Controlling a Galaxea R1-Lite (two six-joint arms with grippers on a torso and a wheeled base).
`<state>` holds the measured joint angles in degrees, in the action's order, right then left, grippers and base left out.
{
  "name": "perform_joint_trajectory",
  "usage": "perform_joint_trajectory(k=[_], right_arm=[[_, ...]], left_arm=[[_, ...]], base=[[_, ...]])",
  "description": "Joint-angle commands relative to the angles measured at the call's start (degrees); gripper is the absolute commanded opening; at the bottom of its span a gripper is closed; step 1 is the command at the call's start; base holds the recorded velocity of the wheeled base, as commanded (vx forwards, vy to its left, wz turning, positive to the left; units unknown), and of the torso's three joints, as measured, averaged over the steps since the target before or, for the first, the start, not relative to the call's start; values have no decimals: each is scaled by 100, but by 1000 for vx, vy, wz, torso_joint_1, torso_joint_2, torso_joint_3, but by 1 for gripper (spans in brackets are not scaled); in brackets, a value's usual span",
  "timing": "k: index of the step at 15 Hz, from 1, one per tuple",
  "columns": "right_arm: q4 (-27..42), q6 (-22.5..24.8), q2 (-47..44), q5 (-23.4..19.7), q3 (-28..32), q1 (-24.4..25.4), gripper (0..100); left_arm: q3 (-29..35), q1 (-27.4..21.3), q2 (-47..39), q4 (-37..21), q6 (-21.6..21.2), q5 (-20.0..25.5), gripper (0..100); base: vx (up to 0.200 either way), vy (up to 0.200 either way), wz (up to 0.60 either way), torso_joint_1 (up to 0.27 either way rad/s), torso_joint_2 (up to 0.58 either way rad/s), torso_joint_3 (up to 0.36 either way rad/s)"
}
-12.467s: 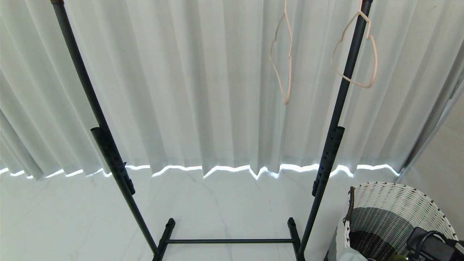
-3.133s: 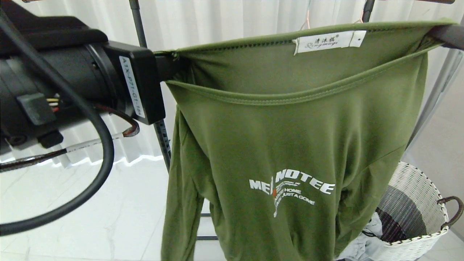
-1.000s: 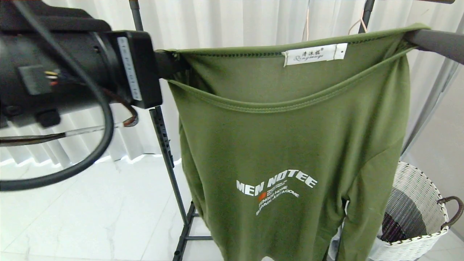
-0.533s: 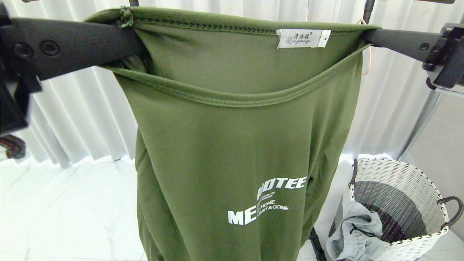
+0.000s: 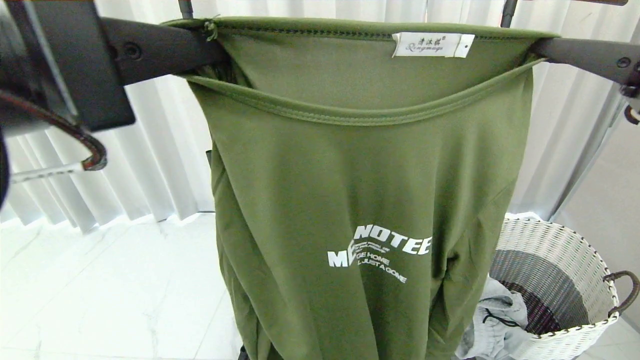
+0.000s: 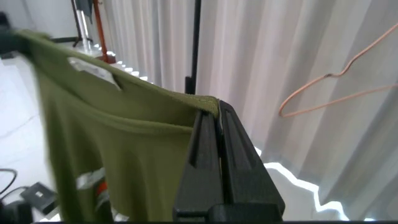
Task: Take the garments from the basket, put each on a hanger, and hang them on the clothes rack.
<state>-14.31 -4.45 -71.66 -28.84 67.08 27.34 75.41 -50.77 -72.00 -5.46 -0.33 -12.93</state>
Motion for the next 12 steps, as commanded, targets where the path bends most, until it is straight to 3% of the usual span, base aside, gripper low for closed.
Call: perform_joint_trajectory(k=[1, 3, 12], right_arm=[[262, 14, 451, -34, -20, 8, 0], [262, 14, 504, -25, -257, 8, 0], [280, 14, 530, -25, -240, 8, 0]], left_arm=[[387, 94, -587, 10, 24, 1, 0], [483, 94, -781, 10, 182, 1, 0], [457, 147, -710, 10, 174, -7, 0]], base=[[0, 0, 0, 0, 0, 0], [0, 0, 0, 0, 0, 0], [0, 0, 0, 0, 0, 0]])
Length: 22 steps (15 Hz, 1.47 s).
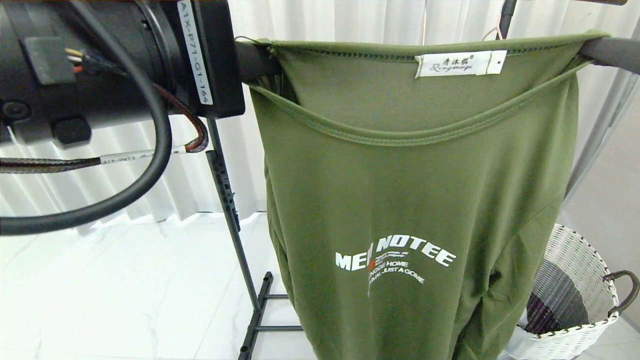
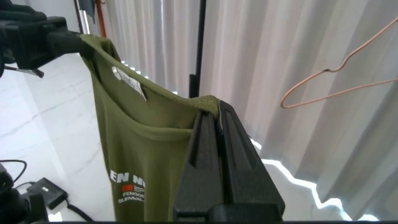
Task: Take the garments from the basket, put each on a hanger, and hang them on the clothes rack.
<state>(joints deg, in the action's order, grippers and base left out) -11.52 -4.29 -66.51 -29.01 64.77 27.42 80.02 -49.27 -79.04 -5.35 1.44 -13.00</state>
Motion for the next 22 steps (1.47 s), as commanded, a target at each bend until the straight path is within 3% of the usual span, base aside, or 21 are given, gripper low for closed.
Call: perform_joint_trajectory(k=[1, 5, 6, 9, 13, 15, 16, 17, 18, 19, 20, 22], right_arm=[[9, -2, 24, 10, -17, 1, 0], [45, 7, 42, -17, -70, 1, 0], [106, 7, 51, -8, -61, 1, 100], [212, 7, 112, -8, -122, 1, 100], [748, 183, 358, 19, -509, -263, 100], [1486, 438, 349, 19, -386, -773, 100], [2488, 702, 297, 89, -158, -1300, 100], [3094, 728, 226, 326, 45, -1529, 100], [3244, 728, 147, 792, 89, -1538, 100], [3226, 719, 103, 1073, 71, -1538, 100], [3200, 728, 59, 1732, 45, -1511, 100], [3200, 746, 165, 2198, -70, -1432, 100]], left_arm=[[-13, -3, -6, -1, 6, -1, 0], [-48, -3, 3, -1, 6, -1, 0], [-48, 6, 3, -1, 6, -1, 0], [-48, 14, -6, -1, 6, -1, 0], [-461, 647, 56, -19, -100, 8, 0], [-821, 841, 223, -10, -302, 16, 0], [-1032, 928, 381, -10, -328, 34, 0], [-1111, 946, 469, -1, -328, 34, 0], [-1164, 999, 548, -10, -328, 34, 0], [-1182, 1034, 574, -10, -337, 34, 0], [-1278, 1069, 636, -10, -337, 25, 0], [-1419, 1210, 671, -10, -337, 25, 0]], base=[[0, 0, 0, 0, 0, 0], [0, 0, 0, 0, 0, 0], [0, 0, 0, 0, 0, 0], [0, 0, 0, 0, 0, 0], [0, 0, 0, 0, 0, 0], [0, 0, 0, 0, 0, 0], [0, 0, 0, 0, 0, 0], [0, 0, 0, 0, 0, 0], [0, 0, 0, 0, 0, 0], [0, 0, 0, 0, 0, 0], [0, 0, 0, 0, 0, 0], [0, 0, 0, 0, 0, 0]])
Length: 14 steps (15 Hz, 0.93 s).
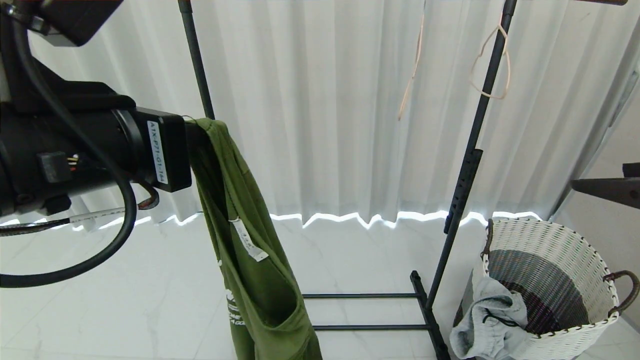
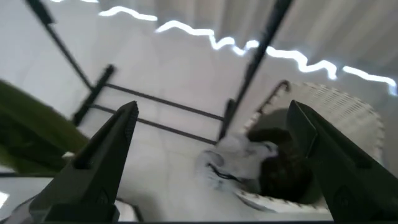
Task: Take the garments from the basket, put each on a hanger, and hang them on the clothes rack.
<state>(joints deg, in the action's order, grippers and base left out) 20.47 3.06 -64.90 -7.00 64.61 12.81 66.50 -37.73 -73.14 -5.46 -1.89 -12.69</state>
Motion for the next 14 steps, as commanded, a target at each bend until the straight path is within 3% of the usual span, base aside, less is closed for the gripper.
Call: perform_joint_trajectory(k=[1, 4, 7, 10, 14], right_arm=[[1, 28, 101, 339, -159, 28, 100], [-96, 388, 391, 1289, -722, 28, 100], [-931, 766, 610, 1376, -1434, -16, 100], [-2293, 1302, 637, 1368, -2471, -332, 100], [-2618, 1302, 883, 1368, -2805, -385, 100]], left_arm=[[-120, 126, 90, 1, -4, -5, 0], [-128, 213, 72, 10, -4, 30, 0], [-137, 213, 63, 1, -4, 30, 0], [-234, 222, 99, 1, -4, 3, 0], [-919, 468, 441, 10, -382, 30, 0]], base=[[0, 0, 0, 0, 0, 0], [0, 0, 0, 0, 0, 0], [0, 0, 0, 0, 0, 0], [0, 0, 0, 0, 0, 0], [0, 0, 0, 0, 0, 0]])
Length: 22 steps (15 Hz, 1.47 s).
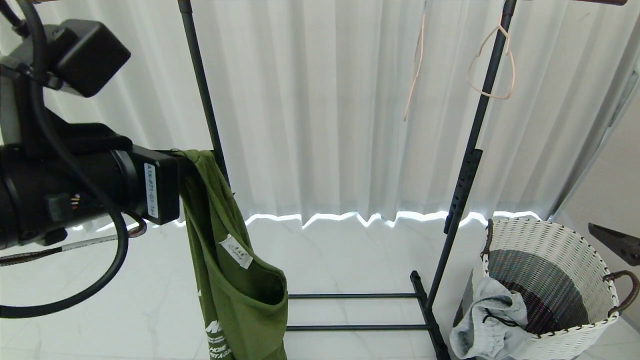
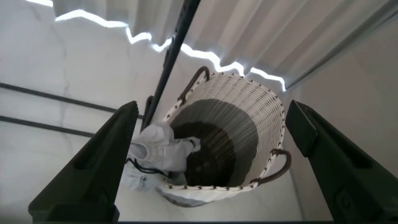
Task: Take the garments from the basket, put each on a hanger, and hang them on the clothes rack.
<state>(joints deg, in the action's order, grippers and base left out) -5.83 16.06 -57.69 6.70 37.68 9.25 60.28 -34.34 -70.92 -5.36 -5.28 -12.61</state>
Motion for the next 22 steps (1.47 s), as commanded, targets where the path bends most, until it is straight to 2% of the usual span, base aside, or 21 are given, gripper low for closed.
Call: perform_joint_trajectory(k=[1, 7, 10, 13, 14, 18, 22], right_arm=[[3, 3, 214, -3, -138, -38, 100], [-15, 20, 223, -3, -112, -38, 100], [-15, 12, 319, -3, -147, -64, 100], [-6, 3, 363, -3, -191, -125, 100], [-6, -6, 363, -3, -235, -125, 100], [-24, -6, 451, -11, -349, -125, 100], [-6, -15, 645, -11, -358, -134, 100]], left_arm=[[-456, 173, 307, 0, -35, 21, 0], [-658, 499, 466, 9, -52, 12, 0], [-1291, 578, 826, 229, -43, 4, 0], [-2029, 745, 1169, 1011, -43, -23, 0], [-2416, 1008, 1353, 1283, -52, -23, 0], [-2987, 1562, 1766, 1363, 27, 12, 0], [-3022, 1738, 1977, 1371, -43, 12, 0]], base=[[0, 0, 0, 0, 0, 0], [0, 0, 0, 0, 0, 0], [0, 0, 0, 0, 0, 0], [0, 0, 0, 43, -220, -256], [0, 0, 0, 95, -286, -325], [0, 0, 0, 113, -516, -326], [0, 0, 0, 156, -463, -311]])
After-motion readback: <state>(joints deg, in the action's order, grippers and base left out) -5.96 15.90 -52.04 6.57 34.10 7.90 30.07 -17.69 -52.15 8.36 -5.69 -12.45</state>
